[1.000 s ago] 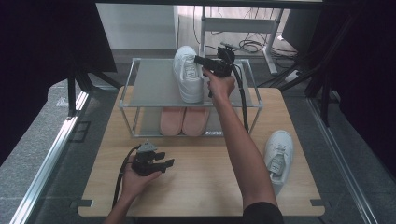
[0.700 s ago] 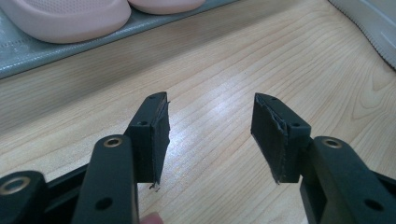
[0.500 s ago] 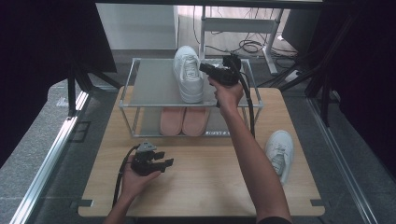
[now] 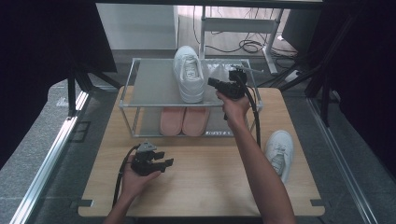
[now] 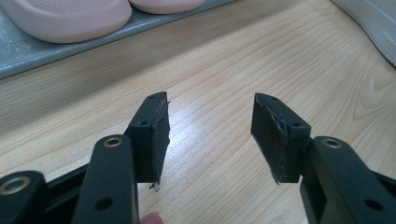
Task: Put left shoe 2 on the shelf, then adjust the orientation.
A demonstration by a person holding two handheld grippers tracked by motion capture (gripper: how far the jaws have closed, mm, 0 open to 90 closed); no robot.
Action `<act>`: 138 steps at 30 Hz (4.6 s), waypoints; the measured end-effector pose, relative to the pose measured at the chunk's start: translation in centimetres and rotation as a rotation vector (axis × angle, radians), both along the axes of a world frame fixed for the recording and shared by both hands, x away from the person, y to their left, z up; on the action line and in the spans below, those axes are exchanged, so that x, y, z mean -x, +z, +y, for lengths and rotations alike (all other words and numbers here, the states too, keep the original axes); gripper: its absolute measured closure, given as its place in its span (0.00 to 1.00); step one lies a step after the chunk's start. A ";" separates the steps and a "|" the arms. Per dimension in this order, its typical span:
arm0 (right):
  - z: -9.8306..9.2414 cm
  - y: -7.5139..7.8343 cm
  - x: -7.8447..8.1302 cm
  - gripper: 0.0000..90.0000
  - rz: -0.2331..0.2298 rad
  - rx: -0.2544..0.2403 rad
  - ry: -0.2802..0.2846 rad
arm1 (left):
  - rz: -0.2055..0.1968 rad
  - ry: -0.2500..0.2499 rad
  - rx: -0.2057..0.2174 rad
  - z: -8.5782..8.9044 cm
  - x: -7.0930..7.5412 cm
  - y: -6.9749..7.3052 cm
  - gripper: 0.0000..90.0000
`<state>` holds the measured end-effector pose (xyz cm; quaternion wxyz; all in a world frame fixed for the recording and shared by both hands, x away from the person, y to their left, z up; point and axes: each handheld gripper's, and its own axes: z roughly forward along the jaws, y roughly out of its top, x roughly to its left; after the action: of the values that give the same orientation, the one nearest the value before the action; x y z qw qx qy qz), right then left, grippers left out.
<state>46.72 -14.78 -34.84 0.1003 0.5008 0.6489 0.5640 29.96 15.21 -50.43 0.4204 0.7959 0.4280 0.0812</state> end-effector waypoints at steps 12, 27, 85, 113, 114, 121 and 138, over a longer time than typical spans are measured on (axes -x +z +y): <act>0.6 -2.0 -0.1 1.00 0.036 -0.006 0.026 | -0.001 0.003 -0.005 0.0 0.0 0.0 0.53; 1.5 -2.2 0.2 1.00 0.042 -0.037 0.028 | -0.003 0.005 -0.005 0.0 -0.1 0.0 0.53; -0.1 -1.7 5.9 0.79 -0.077 0.066 0.113 | -0.001 0.009 -0.007 0.0 0.0 0.0 0.52; -4.3 -5.6 11.3 0.75 -0.069 0.082 0.116 | -0.001 0.013 0.002 0.2 0.1 0.1 0.52; -4.3 -5.8 11.5 0.75 -0.068 0.087 0.116 | -0.002 0.012 0.002 0.2 0.1 0.1 0.52; -5.2 -7.0 13.1 0.76 -0.073 0.135 0.108 | -0.001 0.015 0.002 0.2 0.1 0.1 0.52; -6.5 -8.8 14.8 0.92 -0.031 0.151 0.134 | 0.004 0.013 0.001 0.0 0.1 0.0 0.52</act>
<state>31.93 -21.26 -43.67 0.1097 0.4383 0.7200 0.5268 29.83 15.22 -50.41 0.4193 0.7932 0.4339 0.0820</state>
